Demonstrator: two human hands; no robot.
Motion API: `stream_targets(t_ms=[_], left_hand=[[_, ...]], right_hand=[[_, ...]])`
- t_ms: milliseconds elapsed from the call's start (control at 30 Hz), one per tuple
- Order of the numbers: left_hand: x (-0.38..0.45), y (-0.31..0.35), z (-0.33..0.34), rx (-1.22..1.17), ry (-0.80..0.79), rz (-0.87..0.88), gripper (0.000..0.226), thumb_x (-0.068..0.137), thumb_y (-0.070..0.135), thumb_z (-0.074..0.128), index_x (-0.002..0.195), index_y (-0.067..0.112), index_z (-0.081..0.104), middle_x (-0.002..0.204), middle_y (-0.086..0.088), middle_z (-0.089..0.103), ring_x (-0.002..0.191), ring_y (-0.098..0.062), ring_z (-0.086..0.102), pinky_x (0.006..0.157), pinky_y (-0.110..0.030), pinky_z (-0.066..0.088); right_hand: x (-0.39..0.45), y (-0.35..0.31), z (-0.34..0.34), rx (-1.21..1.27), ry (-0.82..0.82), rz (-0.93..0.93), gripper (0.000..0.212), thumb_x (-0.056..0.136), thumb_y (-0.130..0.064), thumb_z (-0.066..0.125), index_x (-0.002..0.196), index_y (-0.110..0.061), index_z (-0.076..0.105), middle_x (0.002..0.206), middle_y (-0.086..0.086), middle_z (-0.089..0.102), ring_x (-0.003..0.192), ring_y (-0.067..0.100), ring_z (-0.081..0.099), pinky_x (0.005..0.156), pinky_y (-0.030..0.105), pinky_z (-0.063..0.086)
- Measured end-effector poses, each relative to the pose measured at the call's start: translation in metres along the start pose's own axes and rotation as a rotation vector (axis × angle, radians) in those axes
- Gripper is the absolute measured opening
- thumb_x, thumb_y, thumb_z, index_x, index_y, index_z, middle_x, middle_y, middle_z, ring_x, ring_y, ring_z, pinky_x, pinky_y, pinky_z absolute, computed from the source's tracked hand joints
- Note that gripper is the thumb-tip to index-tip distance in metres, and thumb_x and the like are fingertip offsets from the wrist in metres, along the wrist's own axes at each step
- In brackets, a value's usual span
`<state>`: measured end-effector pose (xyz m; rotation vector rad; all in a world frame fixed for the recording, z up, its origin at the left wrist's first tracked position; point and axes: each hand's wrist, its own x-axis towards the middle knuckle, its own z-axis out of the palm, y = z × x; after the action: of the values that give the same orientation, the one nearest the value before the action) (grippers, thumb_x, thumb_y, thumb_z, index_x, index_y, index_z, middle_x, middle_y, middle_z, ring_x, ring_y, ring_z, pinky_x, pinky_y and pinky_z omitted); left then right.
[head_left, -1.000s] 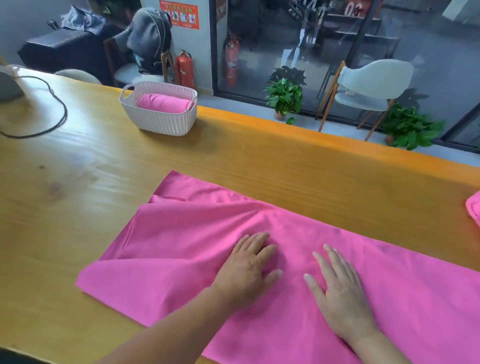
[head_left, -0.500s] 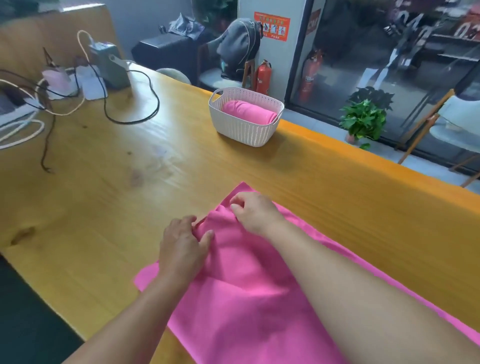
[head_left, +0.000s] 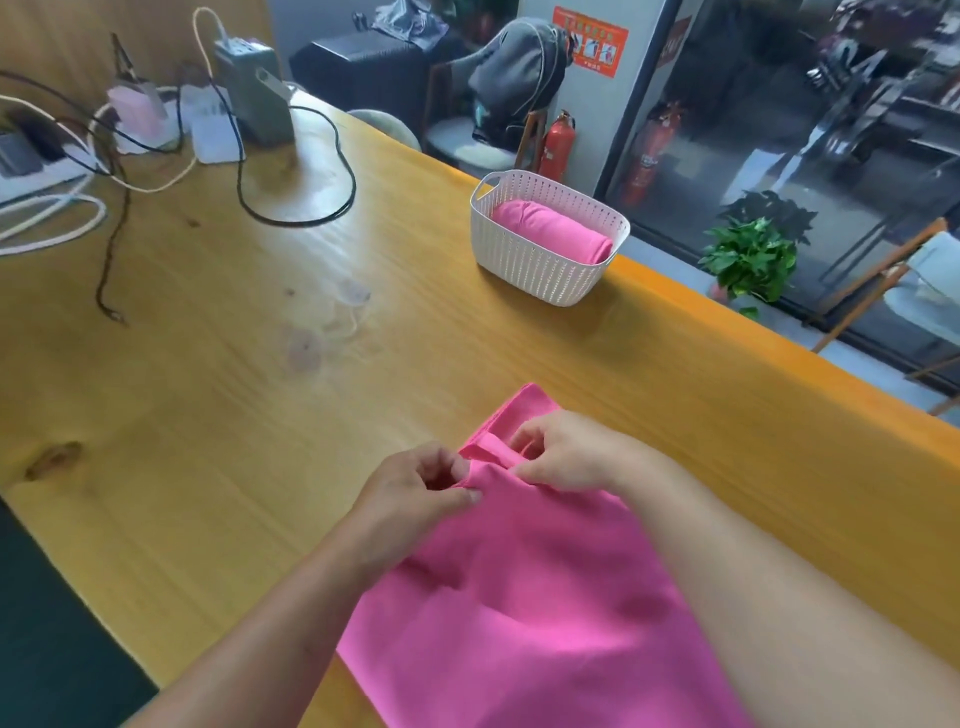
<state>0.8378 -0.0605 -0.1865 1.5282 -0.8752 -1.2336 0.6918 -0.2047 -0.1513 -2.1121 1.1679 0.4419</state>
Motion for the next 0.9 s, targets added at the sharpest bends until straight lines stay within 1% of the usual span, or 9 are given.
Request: stream_targets(t_ms=[67, 167, 233, 333, 433, 533, 667, 767, 900], left_hand=[[0.001, 0.004, -0.004, -0.064, -0.05, 0.039, 0.018, 0.065, 0.008, 0.067, 0.063, 0.024, 0.06, 0.073, 0.006, 0.061, 0.072, -0.007, 0.053, 0.064, -0.016, 0.04], [0.003, 0.011, -0.007, -0.117, -0.118, 0.064, 0.023, 0.069, 0.001, 0.067, 0.063, 0.022, 0.059, 0.074, 0.002, 0.061, 0.07, -0.003, 0.055, 0.064, -0.012, 0.041], [0.006, 0.014, -0.007, -0.123, -0.137, 0.078, 0.022, 0.071, -0.005, 0.066, 0.073, 0.016, 0.06, 0.07, 0.002, 0.057, 0.061, -0.005, 0.049, 0.058, -0.012, 0.04], [0.01, 0.018, -0.002, -0.145, -0.16, 0.089, 0.024, 0.071, -0.009, 0.062, 0.074, 0.016, 0.061, 0.07, 0.005, 0.058, 0.065, -0.006, 0.05, 0.062, -0.013, 0.041], [0.013, 0.022, 0.0, -0.187, -0.217, 0.106, 0.032, 0.07, -0.009, 0.06, 0.065, 0.023, 0.064, 0.07, 0.008, 0.058, 0.065, -0.004, 0.05, 0.063, -0.012, 0.042], [0.014, 0.029, 0.002, -0.203, -0.273, 0.134, 0.033, 0.069, -0.008, 0.057, 0.066, 0.024, 0.064, 0.072, 0.008, 0.058, 0.067, -0.004, 0.051, 0.064, -0.012, 0.042], [0.019, 0.037, 0.005, -0.223, -0.257, 0.145, 0.035, 0.066, -0.009, 0.057, 0.067, 0.024, 0.065, 0.08, 0.007, 0.061, 0.076, -0.006, 0.056, 0.071, -0.013, 0.044], [0.026, 0.035, 0.008, -0.178, -0.083, 0.126, 0.032, 0.066, -0.002, 0.069, 0.077, 0.028, 0.068, 0.108, 0.009, 0.066, 0.095, -0.007, 0.064, 0.085, -0.019, 0.05], [0.034, 0.015, 0.001, 0.314, 0.205, -0.043, 0.037, 0.077, 0.026, 0.082, 0.105, 0.033, 0.059, 0.095, 0.006, 0.063, 0.079, -0.014, 0.063, 0.063, -0.032, 0.054]], right_hand=[[0.0, 0.003, -0.001, -0.007, 0.045, -0.018, 0.008, 0.088, -0.033, 0.069, 0.086, -0.025, 0.067, 0.079, -0.009, 0.06, 0.079, 0.014, 0.057, 0.067, 0.029, 0.044], [0.001, 0.011, -0.008, 0.322, 0.257, -0.043, 0.006, 0.091, -0.023, 0.066, 0.092, -0.021, 0.072, 0.079, -0.007, 0.066, 0.071, 0.01, 0.057, 0.068, 0.03, 0.044], [0.003, 0.013, -0.014, 0.434, 0.389, -0.026, 0.018, 0.092, -0.025, 0.066, 0.11, -0.024, 0.069, 0.097, -0.005, 0.066, 0.084, 0.01, 0.06, 0.08, 0.029, 0.048], [0.005, 0.019, -0.02, 0.252, 0.528, 0.091, 0.041, 0.089, -0.044, 0.067, 0.125, -0.024, 0.061, 0.115, -0.002, 0.062, 0.106, 0.017, 0.06, 0.095, 0.031, 0.046], [-0.008, 0.018, -0.02, 0.399, 0.279, 0.132, 0.042, 0.091, -0.056, 0.059, 0.097, -0.017, 0.072, 0.097, 0.003, 0.073, 0.089, 0.023, 0.067, 0.087, 0.041, 0.053], [-0.023, 0.015, -0.01, 0.52, -0.086, 0.225, 0.052, 0.086, -0.07, 0.055, 0.096, -0.022, 0.073, 0.102, 0.002, 0.073, 0.092, 0.021, 0.069, 0.087, 0.037, 0.055], [-0.025, 0.024, -0.012, 1.014, -0.337, 0.017, 0.032, 0.083, -0.04, 0.069, 0.1, -0.014, 0.077, 0.103, 0.013, 0.074, 0.088, 0.024, 0.07, 0.087, 0.039, 0.058], [-0.018, 0.029, -0.021, 1.12, -0.212, -0.117, 0.023, 0.076, -0.005, 0.073, 0.098, -0.01, 0.072, 0.095, 0.016, 0.072, 0.077, 0.024, 0.07, 0.076, 0.037, 0.06], [0.006, 0.035, -0.031, 1.086, 0.056, -0.031, 0.025, 0.077, 0.004, 0.075, 0.092, -0.014, 0.067, 0.085, 0.011, 0.071, 0.064, 0.021, 0.069, 0.058, 0.031, 0.057]])
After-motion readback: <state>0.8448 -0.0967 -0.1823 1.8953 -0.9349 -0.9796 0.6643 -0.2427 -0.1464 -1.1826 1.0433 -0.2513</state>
